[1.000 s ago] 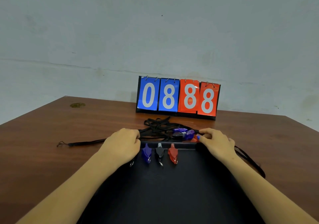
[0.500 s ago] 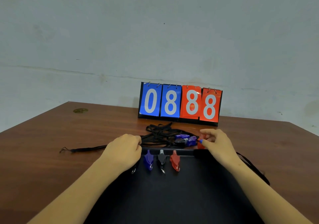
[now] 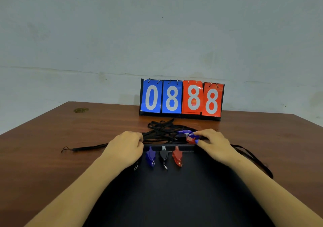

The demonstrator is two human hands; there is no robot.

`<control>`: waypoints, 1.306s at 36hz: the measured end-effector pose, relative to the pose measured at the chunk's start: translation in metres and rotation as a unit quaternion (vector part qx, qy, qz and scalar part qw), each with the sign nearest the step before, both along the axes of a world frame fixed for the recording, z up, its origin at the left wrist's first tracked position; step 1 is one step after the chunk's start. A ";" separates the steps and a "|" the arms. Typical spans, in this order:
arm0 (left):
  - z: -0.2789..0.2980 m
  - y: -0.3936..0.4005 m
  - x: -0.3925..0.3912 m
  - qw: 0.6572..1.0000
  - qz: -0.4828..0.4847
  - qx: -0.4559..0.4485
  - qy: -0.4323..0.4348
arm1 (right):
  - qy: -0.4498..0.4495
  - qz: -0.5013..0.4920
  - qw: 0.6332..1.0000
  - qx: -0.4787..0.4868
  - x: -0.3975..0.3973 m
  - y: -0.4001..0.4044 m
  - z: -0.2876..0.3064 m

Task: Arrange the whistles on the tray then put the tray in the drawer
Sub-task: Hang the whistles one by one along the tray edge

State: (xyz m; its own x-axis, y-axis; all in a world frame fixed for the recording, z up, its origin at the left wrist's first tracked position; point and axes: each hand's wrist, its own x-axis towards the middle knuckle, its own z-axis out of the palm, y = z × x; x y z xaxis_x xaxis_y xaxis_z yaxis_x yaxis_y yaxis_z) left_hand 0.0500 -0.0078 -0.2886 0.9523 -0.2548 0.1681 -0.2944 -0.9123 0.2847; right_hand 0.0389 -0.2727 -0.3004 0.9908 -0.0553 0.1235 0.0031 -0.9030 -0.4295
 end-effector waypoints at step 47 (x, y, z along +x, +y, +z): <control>0.000 -0.002 0.001 1.000 -0.012 0.022 -0.013 | 0.046 0.061 0.985 -0.153 0.002 0.019 -0.015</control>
State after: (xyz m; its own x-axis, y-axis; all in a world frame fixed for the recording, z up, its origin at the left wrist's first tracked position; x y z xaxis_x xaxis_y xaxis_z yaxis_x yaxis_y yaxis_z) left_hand 0.0513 -0.0098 -0.2888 0.9413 -0.2848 0.1810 -0.3226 -0.9167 0.2356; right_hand 0.0405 -0.2534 -0.3151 0.9955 0.0908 0.0254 0.0935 -0.9855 -0.1413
